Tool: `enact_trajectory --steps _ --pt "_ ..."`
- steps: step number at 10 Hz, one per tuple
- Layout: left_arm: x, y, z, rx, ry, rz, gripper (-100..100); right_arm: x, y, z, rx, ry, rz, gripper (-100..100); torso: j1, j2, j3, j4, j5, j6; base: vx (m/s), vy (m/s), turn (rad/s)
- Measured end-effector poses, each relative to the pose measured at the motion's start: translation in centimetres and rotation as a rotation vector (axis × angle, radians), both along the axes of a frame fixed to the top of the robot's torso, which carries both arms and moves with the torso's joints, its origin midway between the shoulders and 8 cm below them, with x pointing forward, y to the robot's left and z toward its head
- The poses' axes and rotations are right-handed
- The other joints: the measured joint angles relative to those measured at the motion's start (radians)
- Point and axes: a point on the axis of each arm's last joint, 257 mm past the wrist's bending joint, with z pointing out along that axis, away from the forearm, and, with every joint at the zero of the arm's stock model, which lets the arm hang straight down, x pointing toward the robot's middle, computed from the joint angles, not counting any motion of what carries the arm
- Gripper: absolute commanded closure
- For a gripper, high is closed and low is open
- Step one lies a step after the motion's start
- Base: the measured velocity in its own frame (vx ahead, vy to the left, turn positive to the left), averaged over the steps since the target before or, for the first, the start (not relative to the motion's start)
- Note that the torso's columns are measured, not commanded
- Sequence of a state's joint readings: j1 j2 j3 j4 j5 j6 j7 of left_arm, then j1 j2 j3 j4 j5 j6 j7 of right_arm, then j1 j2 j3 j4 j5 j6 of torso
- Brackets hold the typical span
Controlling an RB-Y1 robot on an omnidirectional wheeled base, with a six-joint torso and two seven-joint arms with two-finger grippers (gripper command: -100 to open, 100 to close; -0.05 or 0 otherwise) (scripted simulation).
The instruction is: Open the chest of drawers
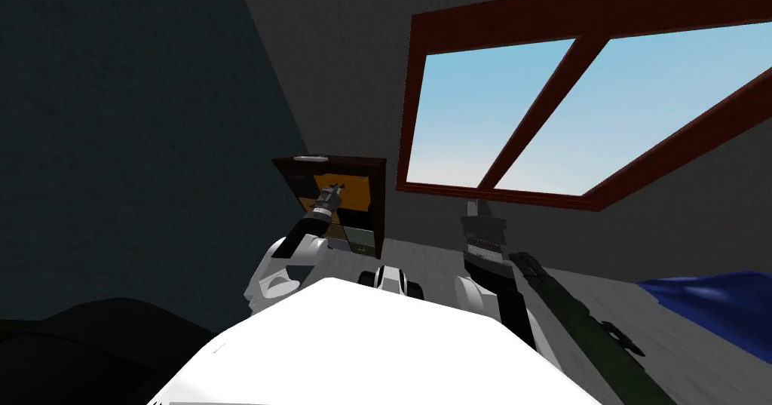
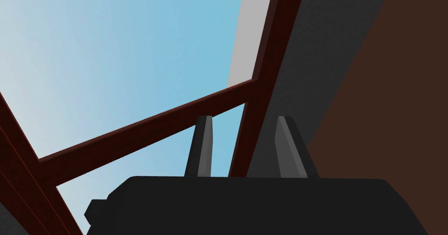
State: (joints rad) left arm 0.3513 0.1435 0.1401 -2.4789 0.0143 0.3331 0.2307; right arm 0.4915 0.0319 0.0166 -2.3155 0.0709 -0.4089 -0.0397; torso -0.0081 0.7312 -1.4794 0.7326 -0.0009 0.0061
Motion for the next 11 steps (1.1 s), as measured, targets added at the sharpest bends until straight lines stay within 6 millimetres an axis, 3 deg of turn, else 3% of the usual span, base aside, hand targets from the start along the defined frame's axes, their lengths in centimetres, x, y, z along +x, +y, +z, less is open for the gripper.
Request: enact_trajectory --steps 5,8,9,11 --pt "1.1 2.0 0.0 -0.007 0.021 0.052 100 0.0 0.0 0.0 0.0 0.0 0.0 0 0.0 -0.001 -0.001 0.001 -0.001 -0.001 -0.127 0.006 -0.091" --pt "1.9 2.6 0.4 -0.004 0.011 0.062 100 0.0 0.0 0.0 0.0 0.0 0.0 0 0.002 0.008 0.006 0.001 0.002 -0.001 -0.244 -0.02 -0.039" --pt "2.3 2.7 0.2 -0.006 0.016 0.066 -100 0.0 0.0 0.0 0.0 0.0 0.0 0 0.001 0.004 0.003 0.0 0.002 0.0 -0.179 -0.006 -0.282" --pt "2.7 4.7 0.9 0.013 0.013 0.111 -100 0.0 0.0 0.0 0.0 0.0 0.0 0 0.01 -0.005 -0.004 0.0 0.003 -0.003 -0.123 0.037 -0.35"
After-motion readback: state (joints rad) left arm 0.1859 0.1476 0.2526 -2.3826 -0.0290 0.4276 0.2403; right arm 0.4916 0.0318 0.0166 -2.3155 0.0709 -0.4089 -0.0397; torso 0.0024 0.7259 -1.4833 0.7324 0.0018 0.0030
